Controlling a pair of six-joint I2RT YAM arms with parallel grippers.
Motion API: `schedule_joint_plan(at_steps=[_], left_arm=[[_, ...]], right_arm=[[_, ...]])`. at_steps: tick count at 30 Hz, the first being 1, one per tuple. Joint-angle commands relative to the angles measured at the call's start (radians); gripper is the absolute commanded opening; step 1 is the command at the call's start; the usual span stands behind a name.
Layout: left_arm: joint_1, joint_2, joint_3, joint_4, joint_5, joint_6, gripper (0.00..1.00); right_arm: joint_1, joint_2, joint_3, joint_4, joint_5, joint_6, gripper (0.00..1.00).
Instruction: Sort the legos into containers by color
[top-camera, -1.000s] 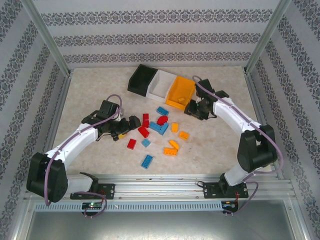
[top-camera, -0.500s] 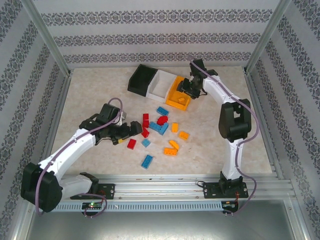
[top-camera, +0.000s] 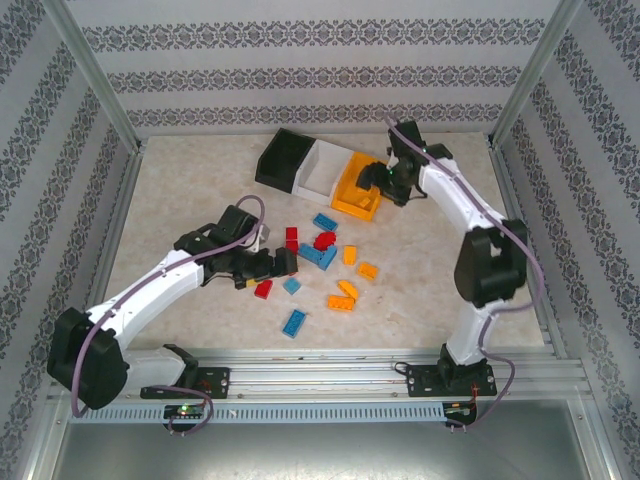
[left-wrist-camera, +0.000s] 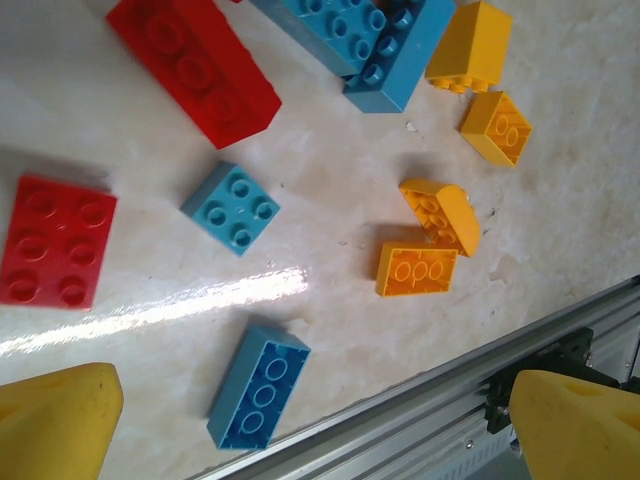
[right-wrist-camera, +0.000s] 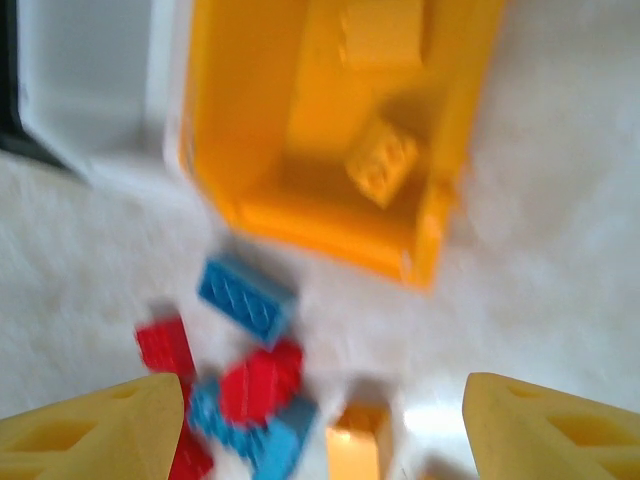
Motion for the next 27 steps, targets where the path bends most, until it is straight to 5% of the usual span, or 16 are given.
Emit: schedule_joint_plan(at_steps=[1,9,27], left_arm=[[-0.025,0.039,0.015,0.086,-0.018,-0.019,1.0],[-0.033,0.115,0.008,0.234,-0.019,-0.086,1.0],[-0.027,0.152,0.078,0.158,0.022,-0.015,1.0]], right_arm=[[0.063,-0.127,-0.174,-0.142,0.072,-0.067,0.74],[0.243,-0.304,-0.51,-0.074,0.112,0.1,0.75],[0.275,-0.101,-0.503,0.074,0.159,0.209,0.73]])
